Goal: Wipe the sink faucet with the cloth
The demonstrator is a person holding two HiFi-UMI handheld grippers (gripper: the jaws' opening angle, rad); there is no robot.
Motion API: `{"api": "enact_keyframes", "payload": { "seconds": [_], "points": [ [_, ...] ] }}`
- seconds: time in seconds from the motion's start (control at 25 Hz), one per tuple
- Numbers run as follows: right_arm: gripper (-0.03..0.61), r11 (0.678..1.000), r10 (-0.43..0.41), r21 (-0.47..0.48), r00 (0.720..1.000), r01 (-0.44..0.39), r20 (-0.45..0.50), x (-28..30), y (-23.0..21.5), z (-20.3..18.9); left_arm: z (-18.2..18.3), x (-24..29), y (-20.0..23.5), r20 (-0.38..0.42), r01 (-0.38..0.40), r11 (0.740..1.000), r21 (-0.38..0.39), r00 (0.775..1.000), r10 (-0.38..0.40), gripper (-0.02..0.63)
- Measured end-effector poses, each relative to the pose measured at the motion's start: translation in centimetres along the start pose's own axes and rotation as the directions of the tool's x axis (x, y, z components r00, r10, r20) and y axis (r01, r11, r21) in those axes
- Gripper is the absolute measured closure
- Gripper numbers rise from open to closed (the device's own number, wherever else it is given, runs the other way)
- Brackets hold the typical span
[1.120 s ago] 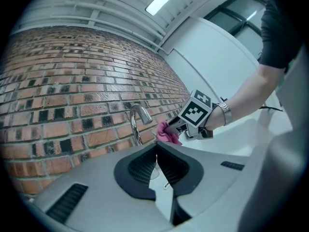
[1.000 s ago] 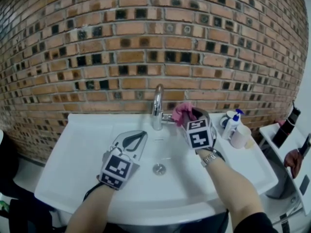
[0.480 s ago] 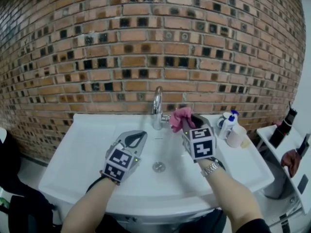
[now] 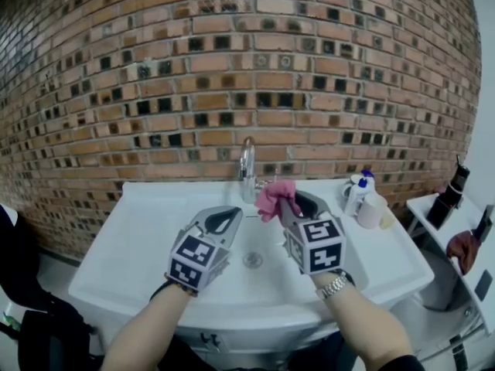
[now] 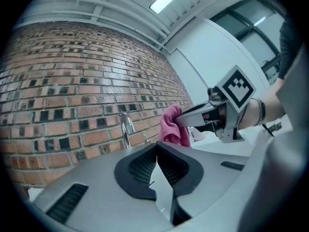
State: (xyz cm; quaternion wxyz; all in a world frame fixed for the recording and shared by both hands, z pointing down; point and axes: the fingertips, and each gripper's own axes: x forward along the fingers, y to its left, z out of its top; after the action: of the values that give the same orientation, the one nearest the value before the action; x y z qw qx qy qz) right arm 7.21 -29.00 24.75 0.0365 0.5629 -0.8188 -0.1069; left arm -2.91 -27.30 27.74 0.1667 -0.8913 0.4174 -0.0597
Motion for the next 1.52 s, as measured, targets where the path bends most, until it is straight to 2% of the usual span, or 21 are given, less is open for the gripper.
{"api": "enact_keyframes", "payload": {
  "seconds": [0.2, 0.4, 0.72, 0.96, 1.16, 1.52],
  "points": [
    [0.506, 0.998, 0.055, 0.031, 0.998, -0.056, 0.020, -2.7, 2.5, -0.5, -0.1, -1.5, -1.7, 0.017, 0.008, 0.995, -0.103, 1.000, -0.006, 0.606],
    [0.506, 0.994, 0.087, 0.060, 0.996, -0.088, 0.014, -4.9, 4.2, -1.4, 0.5, -3.5, -3.2, 0.029, 0.014, 0.989, -0.148, 1.000, -0.010, 0.606],
    [0.506, 0.993, 0.097, 0.069, 0.995, -0.100, 0.036, -9.9, 6.4, -0.6, 2.7, -7.9, -6.6, 0.040, 0.021, 0.990, -0.140, 0.999, -0.015, 0.606],
    [0.506, 0.991, 0.092, 0.087, 0.993, -0.098, 0.073, -16.5, 8.5, 0.5, 3.8, -12.8, -11.2, 0.028, 0.027, 0.993, -0.116, 0.999, -0.024, 0.606],
    [0.505, 0.991, 0.091, 0.089, 0.992, -0.099, 0.087, -22.2, 11.4, 1.0, 4.8, -18.0, -14.6, 0.031, 0.026, 0.994, -0.102, 0.999, -0.023, 0.606],
    [0.506, 0.994, 0.086, 0.065, 0.992, -0.092, 0.093, -30.8, 16.9, 0.6, 5.5, -26.3, -19.1, 0.070, 0.010, 0.992, -0.122, 0.998, -0.002, 0.606]
  ]
}}
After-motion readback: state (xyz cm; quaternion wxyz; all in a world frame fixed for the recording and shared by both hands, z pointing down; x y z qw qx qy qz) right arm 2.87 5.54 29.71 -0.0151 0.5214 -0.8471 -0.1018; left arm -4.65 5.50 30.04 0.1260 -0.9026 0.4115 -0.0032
